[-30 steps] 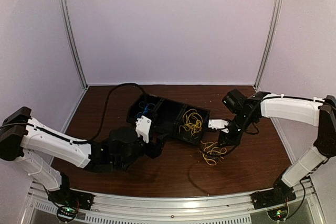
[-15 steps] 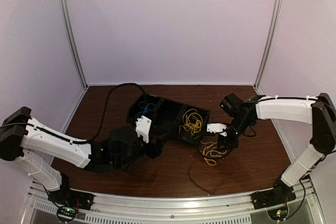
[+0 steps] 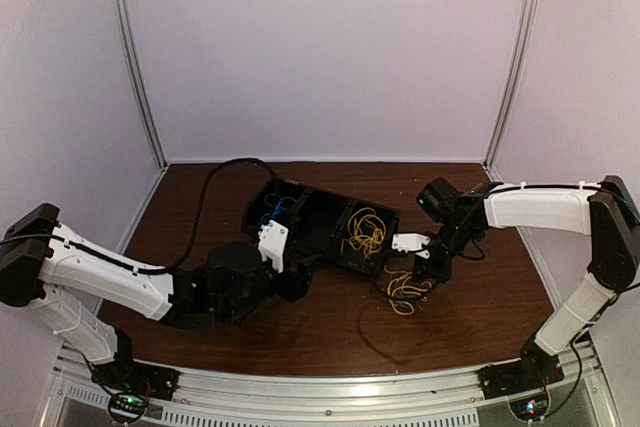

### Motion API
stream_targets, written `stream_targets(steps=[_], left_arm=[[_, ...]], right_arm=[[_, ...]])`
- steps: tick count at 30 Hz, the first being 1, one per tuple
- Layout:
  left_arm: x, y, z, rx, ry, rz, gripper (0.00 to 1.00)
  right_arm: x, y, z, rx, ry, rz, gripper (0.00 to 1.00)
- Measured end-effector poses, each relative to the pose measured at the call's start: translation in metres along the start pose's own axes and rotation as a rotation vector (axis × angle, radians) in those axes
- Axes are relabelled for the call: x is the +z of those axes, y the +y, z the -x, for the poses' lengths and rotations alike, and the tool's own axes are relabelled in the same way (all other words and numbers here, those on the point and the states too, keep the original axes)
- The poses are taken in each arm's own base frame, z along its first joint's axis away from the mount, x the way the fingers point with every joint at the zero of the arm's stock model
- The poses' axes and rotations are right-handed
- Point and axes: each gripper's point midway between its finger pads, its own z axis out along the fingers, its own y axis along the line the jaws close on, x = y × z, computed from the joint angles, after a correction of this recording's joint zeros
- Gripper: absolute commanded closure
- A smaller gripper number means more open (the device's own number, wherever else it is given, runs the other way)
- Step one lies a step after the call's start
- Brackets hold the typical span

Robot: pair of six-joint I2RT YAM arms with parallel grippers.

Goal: Untangle the cables

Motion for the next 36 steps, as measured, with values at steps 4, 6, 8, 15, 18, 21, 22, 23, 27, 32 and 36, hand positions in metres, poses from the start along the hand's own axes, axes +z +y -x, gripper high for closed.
stream_targets(steps=[4, 6, 8, 15, 18, 21, 22, 23, 27, 32, 36], left_arm=[[0.0, 0.0, 0.0, 0.001, 0.001, -0.001, 0.39], [0.0, -0.002, 0.0, 0.006, 0.002, -0.01, 0.39], [0.001, -0.007, 0.002, 0.017, 0.001, -0.037, 0.39], [0.006, -0.051, 0.027, 0.053, -0.07, -0.234, 0.39], [0.005, -0.073, 0.046, 0.068, -0.131, -0.332, 0.38], [0.004, -0.095, 0.063, 0.083, -0.199, -0.416, 0.38], [0.003, -0.102, 0.067, 0.087, -0.217, -0.442, 0.38], [0.002, -0.107, 0.071, 0.089, -0.236, -0.461, 0.38], [0.005, -0.125, 0.083, 0.087, -0.283, -0.521, 0.37], [0.021, -0.137, 0.092, 0.061, -0.294, -0.518, 0.43], [0.03, -0.131, 0.083, 0.046, -0.263, -0.469, 0.56]], right_arm=[[-0.016, 0.002, 0.004, -0.002, -0.012, -0.009, 1.0], [-0.037, 0.002, 0.017, -0.01, -0.051, -0.014, 1.0], [-0.062, 0.002, 0.036, -0.026, -0.115, -0.023, 1.0], [-0.171, 0.024, 0.099, -0.132, -0.408, -0.046, 1.0], [-0.194, 0.036, 0.114, -0.158, -0.477, -0.024, 1.0], [-0.209, 0.045, 0.127, -0.174, -0.53, 0.012, 1.0], [-0.215, 0.048, 0.132, -0.179, -0.55, 0.026, 1.0], [-0.217, 0.05, 0.135, -0.183, -0.559, 0.032, 1.0], [-0.228, 0.058, 0.15, -0.194, -0.6, 0.071, 1.0], [-0.239, 0.061, 0.162, -0.191, -0.637, 0.084, 1.0], [-0.259, 0.059, 0.173, -0.198, -0.686, 0.061, 1.0]])
